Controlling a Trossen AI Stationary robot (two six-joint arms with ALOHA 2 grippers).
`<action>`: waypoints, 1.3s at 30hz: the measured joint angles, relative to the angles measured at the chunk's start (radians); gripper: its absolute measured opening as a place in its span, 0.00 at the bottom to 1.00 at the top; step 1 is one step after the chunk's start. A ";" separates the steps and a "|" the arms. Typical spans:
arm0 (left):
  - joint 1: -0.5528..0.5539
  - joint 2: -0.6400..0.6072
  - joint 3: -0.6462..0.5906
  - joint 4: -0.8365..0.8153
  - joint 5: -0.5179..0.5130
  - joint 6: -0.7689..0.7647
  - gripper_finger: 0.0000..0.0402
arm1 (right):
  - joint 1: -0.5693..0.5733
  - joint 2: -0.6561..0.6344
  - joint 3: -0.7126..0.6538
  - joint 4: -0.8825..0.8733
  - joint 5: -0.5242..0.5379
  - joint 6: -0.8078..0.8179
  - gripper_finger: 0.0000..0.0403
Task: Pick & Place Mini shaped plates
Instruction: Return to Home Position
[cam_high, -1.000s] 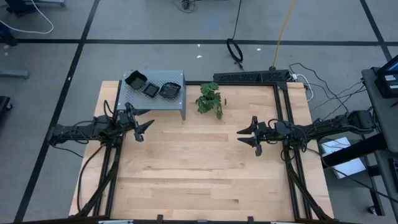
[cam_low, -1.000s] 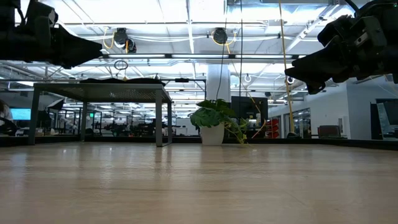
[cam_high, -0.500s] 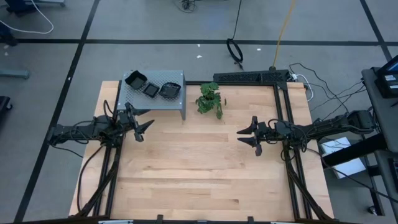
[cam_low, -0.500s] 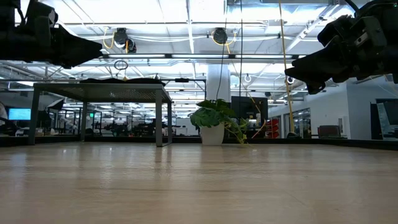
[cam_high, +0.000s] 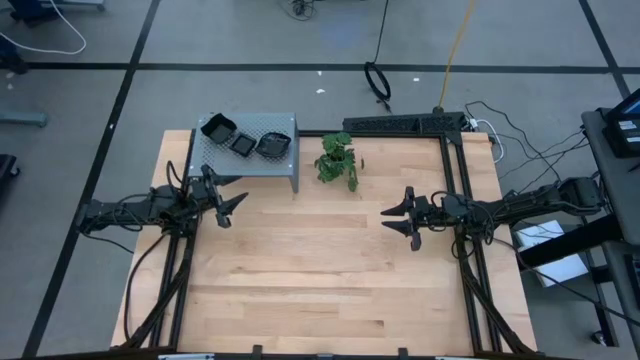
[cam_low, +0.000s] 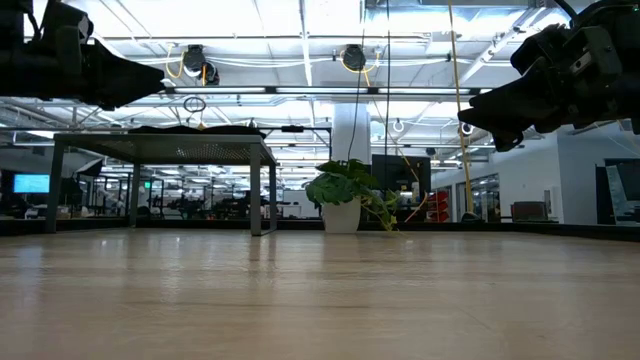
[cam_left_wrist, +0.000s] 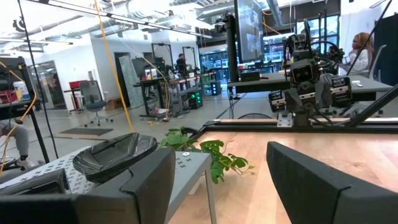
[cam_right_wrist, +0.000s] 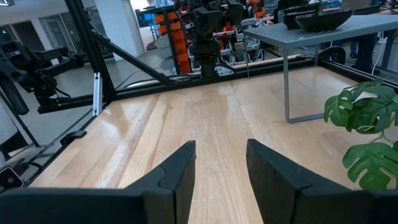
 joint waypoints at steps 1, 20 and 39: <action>0.000 0.000 0.000 0.000 0.000 0.000 0.64 | 0.000 0.000 0.000 0.000 0.000 0.000 0.32; 0.000 0.000 0.000 0.000 0.000 0.000 0.64 | 0.000 -0.012 0.000 0.002 0.000 0.026 0.32; 0.000 0.000 0.001 0.000 0.000 0.000 0.64 | -0.064 -0.397 0.000 -0.217 0.001 -0.054 0.32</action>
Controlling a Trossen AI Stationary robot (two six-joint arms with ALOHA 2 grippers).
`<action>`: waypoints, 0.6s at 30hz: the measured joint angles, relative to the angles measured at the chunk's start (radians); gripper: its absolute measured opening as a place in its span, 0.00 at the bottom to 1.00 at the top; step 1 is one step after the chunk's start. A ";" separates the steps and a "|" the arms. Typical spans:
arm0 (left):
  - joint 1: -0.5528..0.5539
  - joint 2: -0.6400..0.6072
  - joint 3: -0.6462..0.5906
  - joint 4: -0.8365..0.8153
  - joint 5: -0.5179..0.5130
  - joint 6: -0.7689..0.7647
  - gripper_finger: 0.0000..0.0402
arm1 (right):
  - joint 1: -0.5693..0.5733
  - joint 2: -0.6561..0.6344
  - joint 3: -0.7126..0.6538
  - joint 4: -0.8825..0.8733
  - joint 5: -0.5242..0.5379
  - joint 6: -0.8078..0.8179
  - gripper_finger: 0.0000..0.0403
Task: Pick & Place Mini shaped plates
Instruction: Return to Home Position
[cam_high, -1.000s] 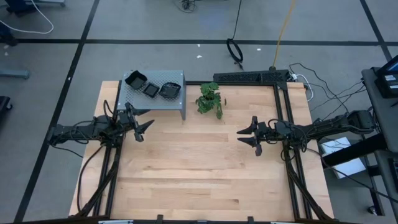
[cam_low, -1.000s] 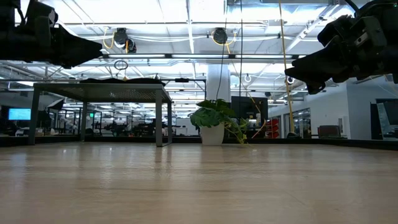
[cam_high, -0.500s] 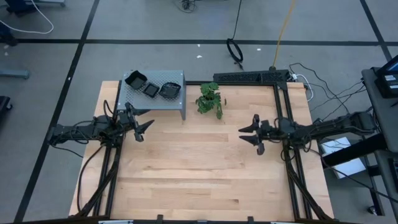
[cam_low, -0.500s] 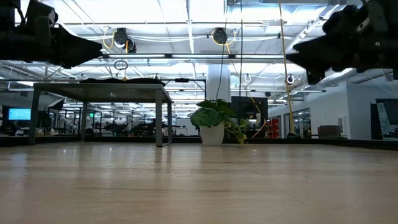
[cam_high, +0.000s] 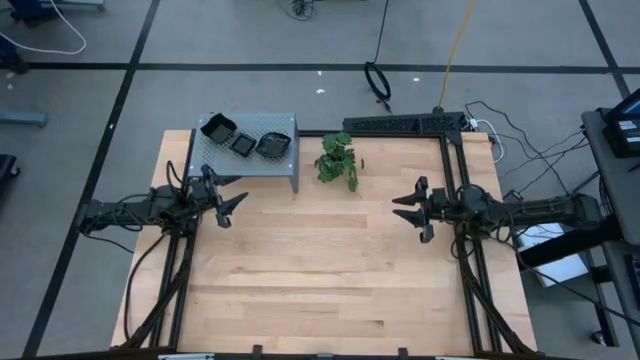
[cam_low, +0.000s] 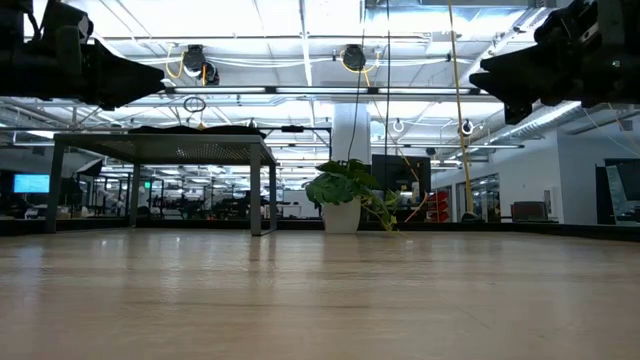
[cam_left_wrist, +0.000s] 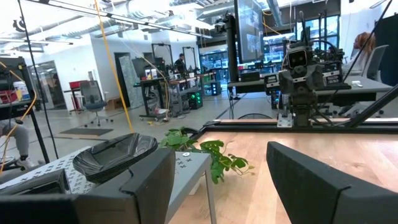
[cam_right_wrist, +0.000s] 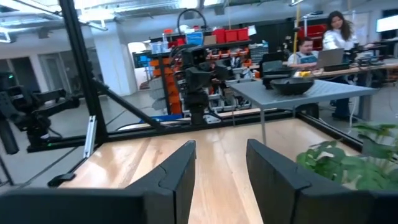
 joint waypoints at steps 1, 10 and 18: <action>0.000 0.000 0.000 0.000 0.000 0.000 0.64 | -0.006 -0.018 0.000 -0.020 0.000 0.003 0.32; 0.000 0.000 0.000 0.000 0.000 0.000 0.64 | -0.050 -0.165 0.000 -0.109 -0.001 -0.018 0.32; 0.000 0.000 0.000 0.000 0.000 0.000 0.64 | -0.100 -0.284 0.000 -0.206 -0.004 -0.021 0.32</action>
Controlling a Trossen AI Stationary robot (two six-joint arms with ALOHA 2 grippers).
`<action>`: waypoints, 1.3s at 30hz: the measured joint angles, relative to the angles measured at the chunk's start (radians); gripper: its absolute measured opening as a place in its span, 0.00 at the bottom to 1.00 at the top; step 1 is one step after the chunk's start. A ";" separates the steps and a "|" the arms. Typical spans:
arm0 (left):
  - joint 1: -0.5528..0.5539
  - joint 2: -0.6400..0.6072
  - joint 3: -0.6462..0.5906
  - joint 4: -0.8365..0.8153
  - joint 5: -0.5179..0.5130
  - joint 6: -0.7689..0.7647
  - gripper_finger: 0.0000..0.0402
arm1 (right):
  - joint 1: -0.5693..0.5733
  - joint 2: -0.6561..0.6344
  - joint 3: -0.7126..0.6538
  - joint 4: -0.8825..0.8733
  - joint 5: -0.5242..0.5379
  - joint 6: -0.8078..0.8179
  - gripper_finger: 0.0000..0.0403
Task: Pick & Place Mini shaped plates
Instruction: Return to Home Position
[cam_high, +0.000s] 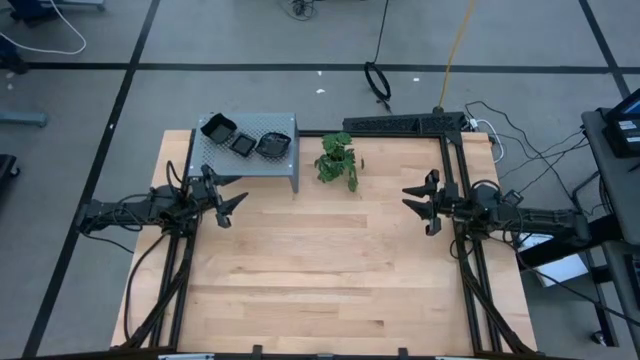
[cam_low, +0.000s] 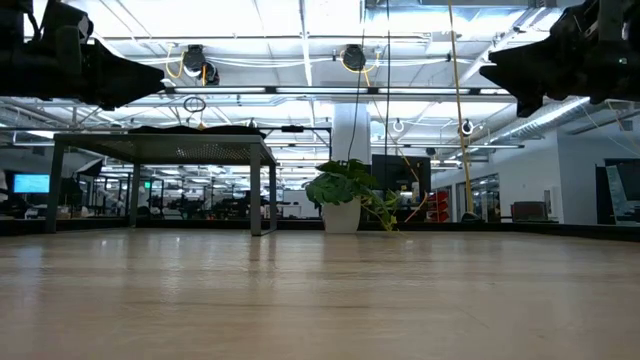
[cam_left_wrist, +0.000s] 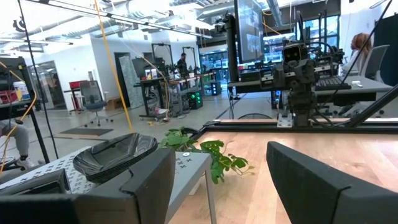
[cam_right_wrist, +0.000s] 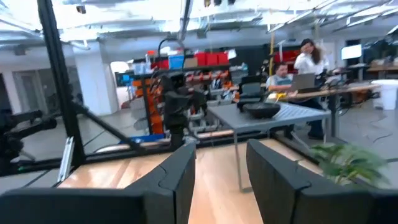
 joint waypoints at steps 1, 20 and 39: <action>0.000 0.000 0.000 0.000 0.000 0.000 0.64 | -0.010 -0.014 0.000 -0.011 0.000 0.000 0.32; 0.000 0.000 0.000 0.000 0.000 0.000 0.64 | -0.229 -0.127 0.000 -0.110 -0.001 -0.006 0.32; 0.000 0.000 0.000 0.000 0.000 0.000 0.64 | -0.454 -0.127 0.000 -0.109 0.002 -0.011 0.32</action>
